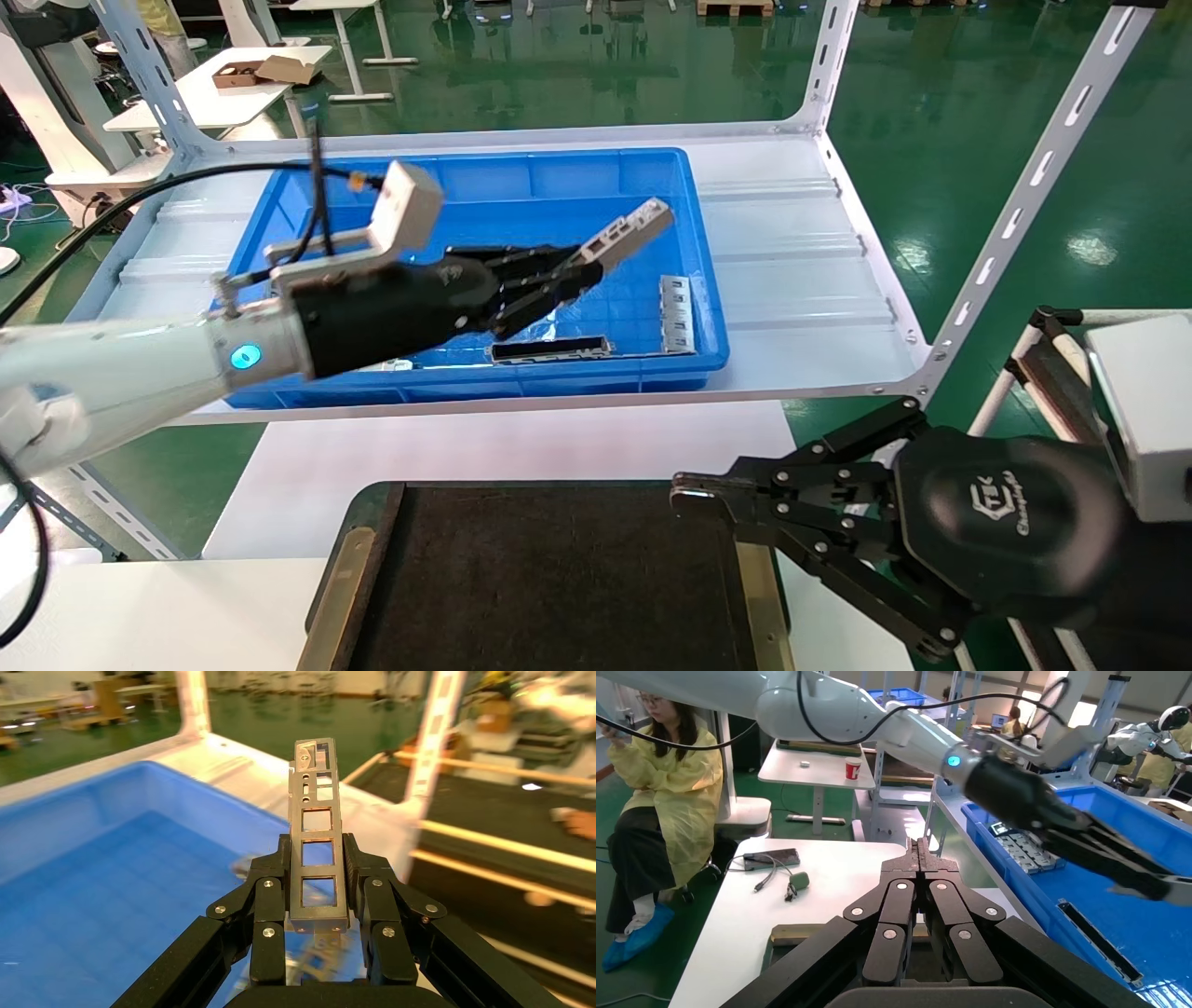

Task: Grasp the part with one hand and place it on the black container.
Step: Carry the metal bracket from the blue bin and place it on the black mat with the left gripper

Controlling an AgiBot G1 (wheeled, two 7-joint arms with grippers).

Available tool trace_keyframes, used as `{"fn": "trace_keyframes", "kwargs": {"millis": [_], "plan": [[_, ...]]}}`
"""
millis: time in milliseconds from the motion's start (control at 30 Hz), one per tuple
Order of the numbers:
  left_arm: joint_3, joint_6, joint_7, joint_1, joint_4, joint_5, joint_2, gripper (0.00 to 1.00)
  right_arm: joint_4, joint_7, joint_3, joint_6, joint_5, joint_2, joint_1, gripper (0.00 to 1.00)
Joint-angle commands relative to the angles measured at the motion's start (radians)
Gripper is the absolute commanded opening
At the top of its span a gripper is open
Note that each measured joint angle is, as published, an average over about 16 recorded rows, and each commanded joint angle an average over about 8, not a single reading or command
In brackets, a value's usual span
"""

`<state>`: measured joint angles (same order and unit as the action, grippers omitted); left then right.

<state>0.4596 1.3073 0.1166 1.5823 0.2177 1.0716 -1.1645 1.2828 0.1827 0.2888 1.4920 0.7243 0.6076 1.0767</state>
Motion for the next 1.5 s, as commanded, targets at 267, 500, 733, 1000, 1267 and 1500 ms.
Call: {"fn": "trace_keyframes", "kwargs": {"millis": [267, 500, 733, 1000, 1267, 1500], "plan": [[-0.016, 0.195, -0.069, -0.142, 0.151, -0.056, 0.090, 0.00, 0.000, 0.000, 0.001, 0.000, 0.000, 0.000, 0.000, 0.00], [-0.012, 0.259, -0.169, -0.332, 0.385, -0.114, 0.158, 0.00, 0.000, -0.001, 0.001, 0.000, -0.001, 0.000, 0.000, 0.00], [-0.011, 0.170, -0.258, -0.558, 0.601, -0.150, 0.214, 0.00, 0.000, -0.001, 0.001, -0.001, -0.001, -0.001, 0.000, 0.00], [-0.015, -0.083, -0.315, -0.815, 0.800, -0.121, 0.239, 0.00, 0.000, -0.001, 0.002, -0.001, -0.001, -0.001, 0.000, 0.00], [-0.030, -0.475, -0.418, -0.987, 0.904, -0.074, 0.169, 0.00, 0.000, -0.001, 0.002, -0.001, -0.002, -0.001, 0.001, 0.00], [-0.002, -0.802, -0.559, -1.025, 0.936, -0.008, 0.083, 0.00, 0.000, -0.001, 0.003, -0.001, -0.002, -0.001, 0.001, 0.00]]}}
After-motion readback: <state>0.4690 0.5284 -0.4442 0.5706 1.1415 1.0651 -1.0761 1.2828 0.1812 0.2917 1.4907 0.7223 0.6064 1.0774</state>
